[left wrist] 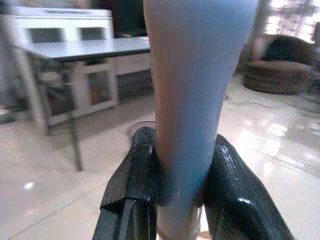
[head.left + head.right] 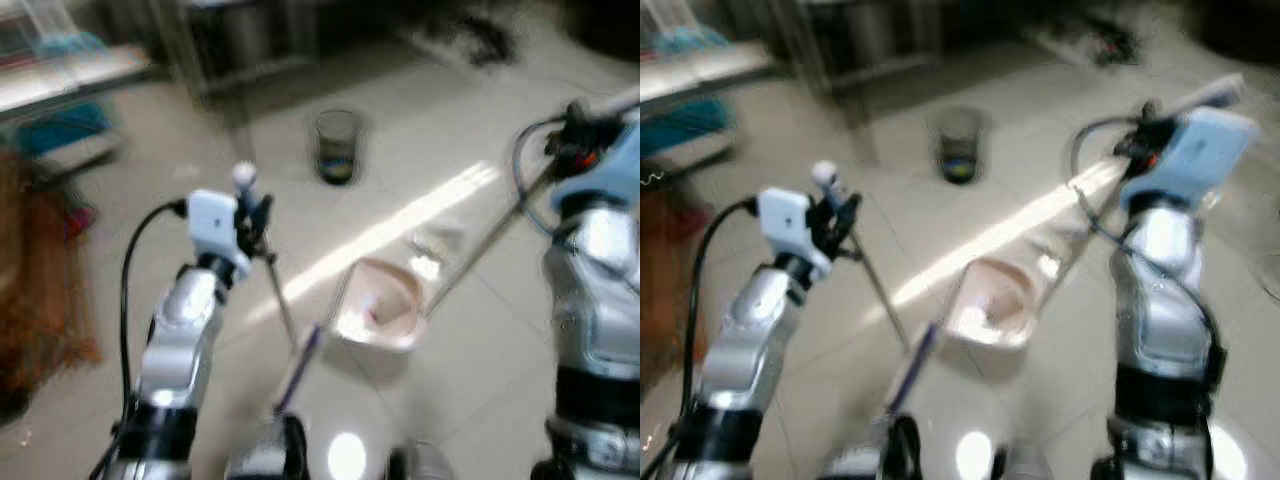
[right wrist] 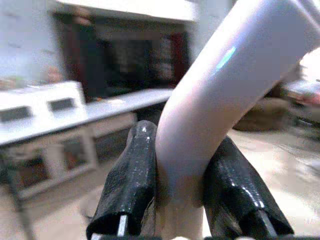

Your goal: Sweep floor

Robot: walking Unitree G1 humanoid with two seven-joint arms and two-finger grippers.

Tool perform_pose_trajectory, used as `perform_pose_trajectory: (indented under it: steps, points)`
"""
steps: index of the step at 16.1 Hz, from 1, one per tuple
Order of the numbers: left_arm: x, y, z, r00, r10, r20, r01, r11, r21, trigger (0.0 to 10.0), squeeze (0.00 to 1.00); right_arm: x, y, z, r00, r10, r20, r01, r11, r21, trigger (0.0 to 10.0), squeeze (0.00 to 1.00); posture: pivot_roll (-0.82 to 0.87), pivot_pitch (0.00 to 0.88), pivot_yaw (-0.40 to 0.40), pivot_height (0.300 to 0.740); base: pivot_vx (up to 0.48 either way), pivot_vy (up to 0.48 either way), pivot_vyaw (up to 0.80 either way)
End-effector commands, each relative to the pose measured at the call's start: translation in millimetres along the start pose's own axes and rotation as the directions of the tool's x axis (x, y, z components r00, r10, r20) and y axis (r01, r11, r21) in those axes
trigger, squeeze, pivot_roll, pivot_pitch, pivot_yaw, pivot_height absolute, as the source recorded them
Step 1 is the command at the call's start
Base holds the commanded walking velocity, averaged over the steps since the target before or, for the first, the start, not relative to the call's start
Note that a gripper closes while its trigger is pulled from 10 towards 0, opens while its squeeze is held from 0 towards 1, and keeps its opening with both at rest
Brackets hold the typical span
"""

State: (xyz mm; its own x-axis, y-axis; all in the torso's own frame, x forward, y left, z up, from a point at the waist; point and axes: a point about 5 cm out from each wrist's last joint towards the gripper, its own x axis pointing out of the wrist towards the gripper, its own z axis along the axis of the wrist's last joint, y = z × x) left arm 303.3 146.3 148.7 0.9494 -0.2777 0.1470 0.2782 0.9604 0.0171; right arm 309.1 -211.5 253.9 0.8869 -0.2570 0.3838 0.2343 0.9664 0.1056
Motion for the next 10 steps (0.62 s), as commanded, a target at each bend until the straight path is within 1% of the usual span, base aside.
perform_pose_trajectory:
  steps: [1,4,6,10]
  points:
    - [-0.2,5.3,5,1.0,0.023,0.002,-0.023,0.999,0.033,10.0,0.0,3.1,4.7,20,0.997,0.004,0.077,-0.007,0.999,0.046,10.0,0.0,-0.04,0.073,0.069,0.74,0.345,0.0,0.0]
    - [-3.0,8.0,3,0.999,0.045,-0.013,-0.044,0.998,0.05,10.0,0.0,8.6,3.8,26,0.997,-0.007,0.081,0.003,0.999,0.047,10.0,0.0,-0.05,0.078,0.066,0.74,0.359,0.0,0.0]
    - [-5.3,5.9,2,0.998,0.053,-0.018,-0.052,0.997,0.052,10.0,0.0,10.9,3.0,28,0.997,-0.007,0.077,0.004,0.999,0.046,10.0,0.0,-0.05,0.084,0.054,0.74,0.362,0.0,0.0]
    - [-11.5,2.6,-2,0.997,0.073,-0.032,-0.072,0.997,0.04,10.0,0.0,15.3,6.6,29,0.997,0.019,0.072,-0.022,0.999,0.046,10.0,0.0,-0.05,0.087,0.04,0.74,0.362,0.0,0.0]
